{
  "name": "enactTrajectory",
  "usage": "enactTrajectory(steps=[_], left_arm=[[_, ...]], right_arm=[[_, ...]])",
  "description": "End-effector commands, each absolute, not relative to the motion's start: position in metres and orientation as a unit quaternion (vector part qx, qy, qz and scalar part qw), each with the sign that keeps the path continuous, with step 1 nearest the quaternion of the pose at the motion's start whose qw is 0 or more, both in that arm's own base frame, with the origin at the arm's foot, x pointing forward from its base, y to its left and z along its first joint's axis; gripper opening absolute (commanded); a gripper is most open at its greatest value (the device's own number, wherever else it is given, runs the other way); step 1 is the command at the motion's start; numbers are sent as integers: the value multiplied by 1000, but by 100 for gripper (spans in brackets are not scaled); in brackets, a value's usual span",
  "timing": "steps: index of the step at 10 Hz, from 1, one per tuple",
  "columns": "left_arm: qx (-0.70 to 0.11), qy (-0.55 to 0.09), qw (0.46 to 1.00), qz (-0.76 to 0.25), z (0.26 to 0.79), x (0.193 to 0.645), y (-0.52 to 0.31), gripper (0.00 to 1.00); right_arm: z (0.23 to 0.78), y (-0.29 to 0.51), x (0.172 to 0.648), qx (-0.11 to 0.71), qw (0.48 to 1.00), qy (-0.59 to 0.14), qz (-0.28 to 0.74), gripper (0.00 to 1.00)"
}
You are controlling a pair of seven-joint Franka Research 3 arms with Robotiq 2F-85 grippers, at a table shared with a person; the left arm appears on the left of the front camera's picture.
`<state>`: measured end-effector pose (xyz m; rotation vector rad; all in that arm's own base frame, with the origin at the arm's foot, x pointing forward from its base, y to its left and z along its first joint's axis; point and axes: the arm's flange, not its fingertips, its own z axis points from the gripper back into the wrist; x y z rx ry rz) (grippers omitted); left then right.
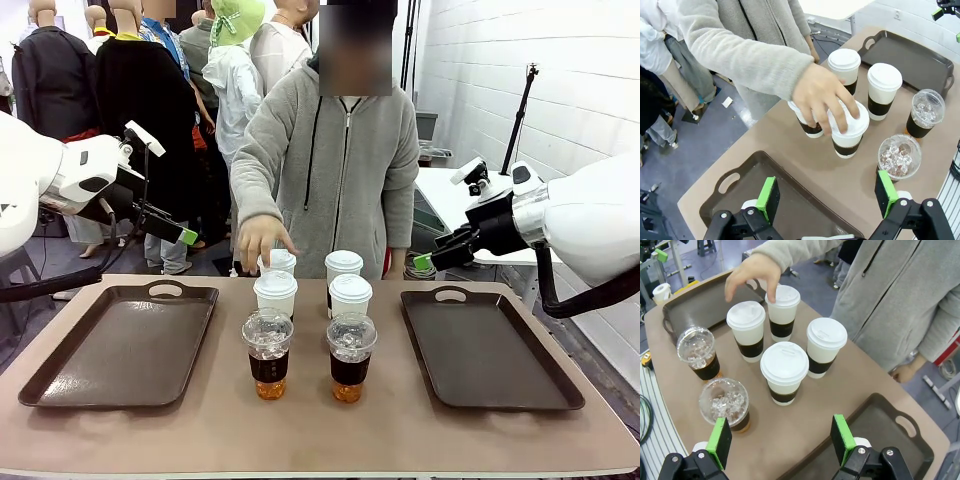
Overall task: Distribute the coffee onto the tray.
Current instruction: Pick up one iced Americano and place it on the right Handle tray.
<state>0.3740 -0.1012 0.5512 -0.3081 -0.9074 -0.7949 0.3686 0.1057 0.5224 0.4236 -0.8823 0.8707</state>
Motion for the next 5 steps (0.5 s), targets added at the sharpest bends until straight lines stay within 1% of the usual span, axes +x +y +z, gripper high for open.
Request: enactTrajectory(steps=[1,5], left_arm=[[-143,-424,814,-370,551,375,-100,100],[-143,-424,814,-370,551,375,-100,100]], right_arm=[[522,105,369,200,793,-409,405,100],[522,105,369,200,793,-409,405,100]])
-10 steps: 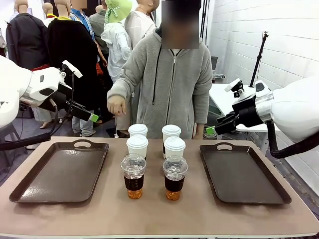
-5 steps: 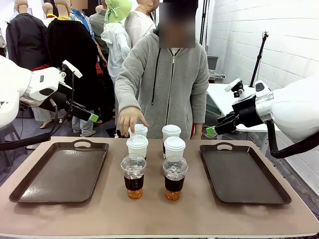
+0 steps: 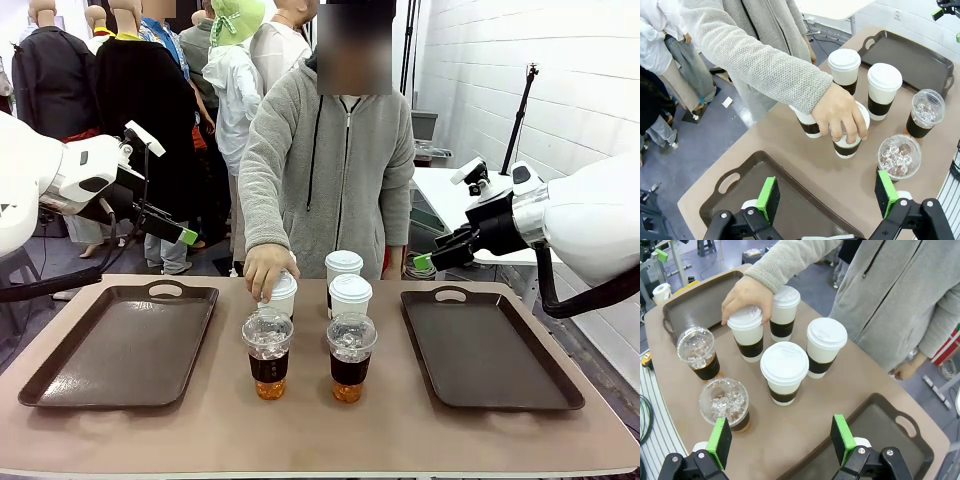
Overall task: Distribute the coffee onto the tray.
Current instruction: Pick up one iced Americano and place it on the right Handle tray.
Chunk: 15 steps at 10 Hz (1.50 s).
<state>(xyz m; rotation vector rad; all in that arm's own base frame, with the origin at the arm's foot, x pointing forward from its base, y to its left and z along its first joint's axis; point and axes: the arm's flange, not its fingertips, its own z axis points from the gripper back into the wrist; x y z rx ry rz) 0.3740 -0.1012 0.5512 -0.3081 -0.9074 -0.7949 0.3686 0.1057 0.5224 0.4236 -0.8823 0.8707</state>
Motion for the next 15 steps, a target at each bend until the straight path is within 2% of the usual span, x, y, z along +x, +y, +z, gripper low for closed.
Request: enactTrajectory(steps=[1,7,12,15], left_arm=[[-143,-424,814,-370,551,375,-100,100],[-143,-424,814,-370,551,375,-100,100],[-143,-424,814,-370,551,375,-100,100],[-143,-424,814,-370,551,375,-100,100]], right_arm=[[522,105,369,200,793,-409,405,100],[522,106,369,197,793,-410,405,100],[489,92,374,250,722,-418,492,100],[460,93,386,278,684,-397,545,100]])
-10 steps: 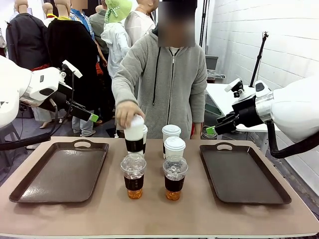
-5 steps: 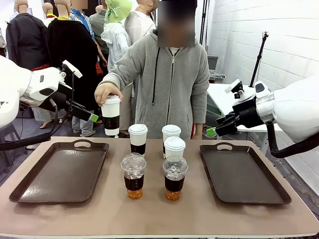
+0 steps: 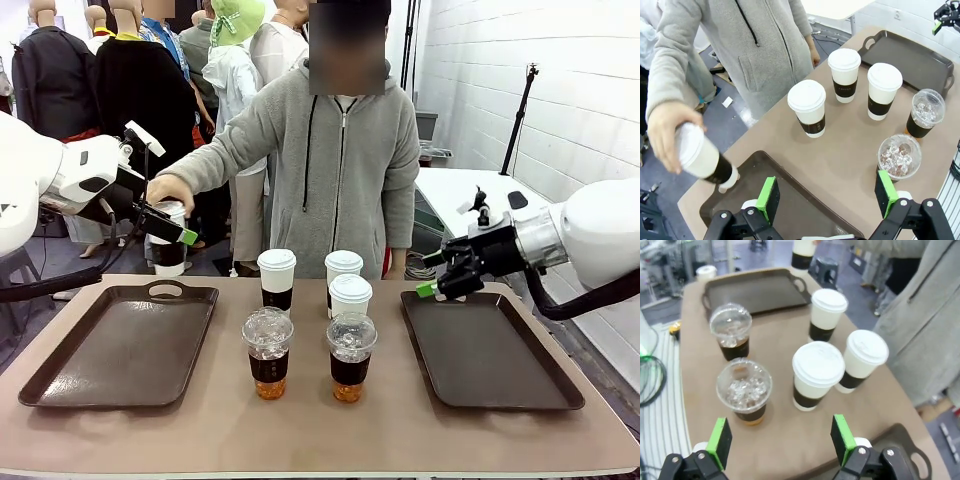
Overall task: Distribute the coffee onto the tray.
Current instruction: Pick up one iced Americano and place it on the right Handle tray.
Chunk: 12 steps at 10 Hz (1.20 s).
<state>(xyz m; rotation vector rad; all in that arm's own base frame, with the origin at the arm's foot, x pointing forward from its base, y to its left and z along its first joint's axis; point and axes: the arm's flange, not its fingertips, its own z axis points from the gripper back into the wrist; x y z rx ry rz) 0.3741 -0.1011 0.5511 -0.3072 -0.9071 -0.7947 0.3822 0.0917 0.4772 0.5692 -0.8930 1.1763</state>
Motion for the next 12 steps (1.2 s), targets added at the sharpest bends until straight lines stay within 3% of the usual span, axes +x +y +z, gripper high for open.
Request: enactTrajectory(steps=[1,3,6,7,12], left_arm=[[-143,-424,814,-370,551,375,-100,100],[-143,-424,814,-370,551,375,-100,100],[-143,-424,814,-370,551,375,-100,100],[-143,-424,814,-370,551,375,-100,100],[-143,-424,814,-370,551,375,-100,100]], right_arm=[[451,93,390,287,668,-388,566,100],[437,93,395,305,636,-380,599,100],[437,97,399,272,668,-363,590,100],[435,92,384,299,643,-372,599,100],[438,93,384,299,649,-372,593,100]])
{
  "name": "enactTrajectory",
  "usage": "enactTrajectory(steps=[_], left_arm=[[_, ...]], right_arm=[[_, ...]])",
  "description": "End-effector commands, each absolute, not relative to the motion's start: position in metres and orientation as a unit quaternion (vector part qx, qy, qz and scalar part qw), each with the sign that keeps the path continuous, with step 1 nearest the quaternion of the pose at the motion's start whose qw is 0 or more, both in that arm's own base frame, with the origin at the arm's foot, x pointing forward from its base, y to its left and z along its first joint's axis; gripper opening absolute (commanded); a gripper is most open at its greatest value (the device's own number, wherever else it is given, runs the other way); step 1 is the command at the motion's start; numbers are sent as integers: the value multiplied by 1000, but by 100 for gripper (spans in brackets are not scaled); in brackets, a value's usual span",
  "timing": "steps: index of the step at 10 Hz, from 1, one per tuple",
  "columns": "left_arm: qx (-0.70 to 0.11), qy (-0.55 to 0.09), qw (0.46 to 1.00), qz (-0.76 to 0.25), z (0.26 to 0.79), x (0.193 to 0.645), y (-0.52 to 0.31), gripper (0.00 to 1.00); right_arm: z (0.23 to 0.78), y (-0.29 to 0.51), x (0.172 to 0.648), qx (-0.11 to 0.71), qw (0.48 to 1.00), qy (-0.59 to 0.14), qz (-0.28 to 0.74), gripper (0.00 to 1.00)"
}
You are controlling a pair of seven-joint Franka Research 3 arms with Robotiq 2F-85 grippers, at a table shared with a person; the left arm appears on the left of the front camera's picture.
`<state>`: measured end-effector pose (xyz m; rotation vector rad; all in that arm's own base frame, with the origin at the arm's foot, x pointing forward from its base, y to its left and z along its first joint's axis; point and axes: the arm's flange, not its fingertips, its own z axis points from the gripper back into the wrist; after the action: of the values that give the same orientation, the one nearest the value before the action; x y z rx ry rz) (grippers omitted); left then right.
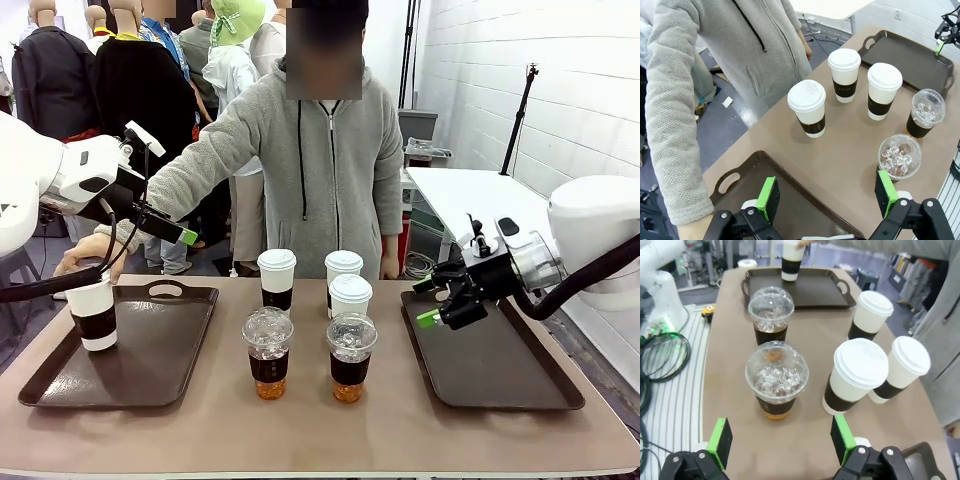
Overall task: Distribute the coffee onto the tray.
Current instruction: Pick up one iced Americano and place it on the right Handle tray.
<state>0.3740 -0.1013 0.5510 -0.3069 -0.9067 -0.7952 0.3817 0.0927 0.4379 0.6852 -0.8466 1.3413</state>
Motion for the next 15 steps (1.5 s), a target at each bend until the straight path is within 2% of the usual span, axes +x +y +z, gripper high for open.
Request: enactTrajectory(steps=[1,3,6,8,15], left_arm=[[-143,-424,814,-370,551,375,-100,100],[-143,-424,814,-370,551,375,-100,100],[-143,-424,814,-370,551,375,-100,100],[-143,-424,814,-370,551,375,-100,100],[-143,-424,814,-370,551,375,-100,100]], right_arm=[[445,94,395,340,622,-379,595,100],[437,89,411,406,591,-403,569,100],[402,89,419,459,549,-441,541,100],[375,91,421,457,545,-469,524,100],[305,98,420,453,527,-476,539,100]])
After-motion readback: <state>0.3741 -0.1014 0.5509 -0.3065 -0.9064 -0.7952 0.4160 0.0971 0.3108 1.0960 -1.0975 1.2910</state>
